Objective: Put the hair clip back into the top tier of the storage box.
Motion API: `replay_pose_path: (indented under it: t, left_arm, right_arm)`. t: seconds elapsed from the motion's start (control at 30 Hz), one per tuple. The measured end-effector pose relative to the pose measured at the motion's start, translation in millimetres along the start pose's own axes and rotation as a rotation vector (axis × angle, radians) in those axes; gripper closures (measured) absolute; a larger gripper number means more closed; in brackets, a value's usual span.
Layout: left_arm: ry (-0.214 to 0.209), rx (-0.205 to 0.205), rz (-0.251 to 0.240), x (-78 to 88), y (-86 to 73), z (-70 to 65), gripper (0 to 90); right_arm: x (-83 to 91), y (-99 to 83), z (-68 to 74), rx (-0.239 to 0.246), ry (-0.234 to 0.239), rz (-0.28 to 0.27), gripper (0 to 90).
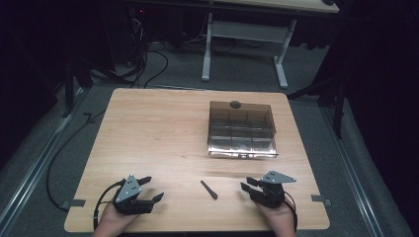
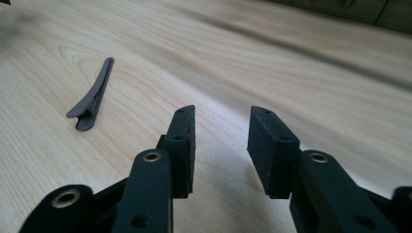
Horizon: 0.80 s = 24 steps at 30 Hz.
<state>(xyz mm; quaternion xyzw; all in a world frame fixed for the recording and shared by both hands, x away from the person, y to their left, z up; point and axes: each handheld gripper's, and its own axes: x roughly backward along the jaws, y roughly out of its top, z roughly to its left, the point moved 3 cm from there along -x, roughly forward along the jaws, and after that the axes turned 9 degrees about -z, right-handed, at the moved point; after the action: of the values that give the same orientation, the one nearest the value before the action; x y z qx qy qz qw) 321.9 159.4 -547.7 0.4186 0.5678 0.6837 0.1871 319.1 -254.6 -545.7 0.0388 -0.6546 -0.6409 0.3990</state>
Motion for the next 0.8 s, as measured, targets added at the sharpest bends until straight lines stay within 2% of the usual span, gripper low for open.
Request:
replay_pose_path:
  t: [0.07,0.17,0.5,0.7,0.8]
  left_arm:
    - [-0.001,0.000,0.001,-0.2,0.0,0.0,27.0]
    - [0.002,-0.001,0.001,-0.3,0.0,-0.1,27.0]
    - [0.002,-0.003,-0.004,0.0,0.1,-0.2,27.0]
    - [0.002,-0.005,-0.006,0.4,0.1,-0.3,27.0]
    - [0.002,-0.004,-0.006,0.2,0.1,-0.3,27.0]
  right_arm:
    - [0.1,0.2,1.7,0.016,0.006,-0.014,63.3]
    - [-0.9,-0.8,3.3,0.030,0.003,0.001,63.3]
    - [-1.8,-0.9,2.4,0.019,0.007,0.011,64.9]
    - [-2.0,-1.0,1.9,0.008,0.008,0.021,70.7]
    - [-2.4,-1.1,1.9,0.009,0.015,0.030,70.8]
